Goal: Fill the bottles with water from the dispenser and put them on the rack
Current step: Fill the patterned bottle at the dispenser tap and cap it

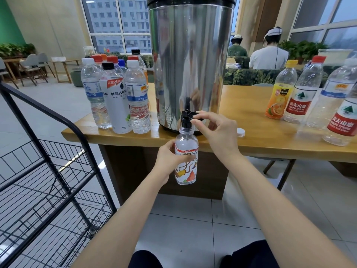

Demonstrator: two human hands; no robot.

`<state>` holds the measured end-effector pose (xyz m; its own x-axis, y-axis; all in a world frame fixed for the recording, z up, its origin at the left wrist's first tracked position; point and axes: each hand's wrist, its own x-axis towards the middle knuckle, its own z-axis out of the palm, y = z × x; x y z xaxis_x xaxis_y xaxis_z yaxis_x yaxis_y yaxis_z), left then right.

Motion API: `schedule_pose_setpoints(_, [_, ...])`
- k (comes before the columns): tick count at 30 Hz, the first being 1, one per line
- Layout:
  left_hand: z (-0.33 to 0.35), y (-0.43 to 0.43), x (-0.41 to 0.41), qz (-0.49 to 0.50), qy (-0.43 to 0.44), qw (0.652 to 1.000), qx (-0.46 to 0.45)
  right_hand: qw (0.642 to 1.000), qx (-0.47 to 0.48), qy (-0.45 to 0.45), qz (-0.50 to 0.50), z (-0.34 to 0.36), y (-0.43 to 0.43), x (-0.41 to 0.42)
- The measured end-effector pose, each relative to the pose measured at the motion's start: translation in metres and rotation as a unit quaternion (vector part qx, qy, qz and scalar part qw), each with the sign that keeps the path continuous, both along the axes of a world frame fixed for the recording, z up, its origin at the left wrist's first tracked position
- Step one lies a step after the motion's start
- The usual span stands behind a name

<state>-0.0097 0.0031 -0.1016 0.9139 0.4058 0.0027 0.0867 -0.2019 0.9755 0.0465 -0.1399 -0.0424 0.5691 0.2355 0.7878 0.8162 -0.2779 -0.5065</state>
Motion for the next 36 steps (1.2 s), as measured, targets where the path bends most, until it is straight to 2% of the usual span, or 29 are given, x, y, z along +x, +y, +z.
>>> schedule_pose_setpoints(36, [0.0012,-0.0037,0.0003,0.014,0.008,1.000,-0.006,1.000,0.004,0.006,0.003,-0.0010,0.0002,0.0006])
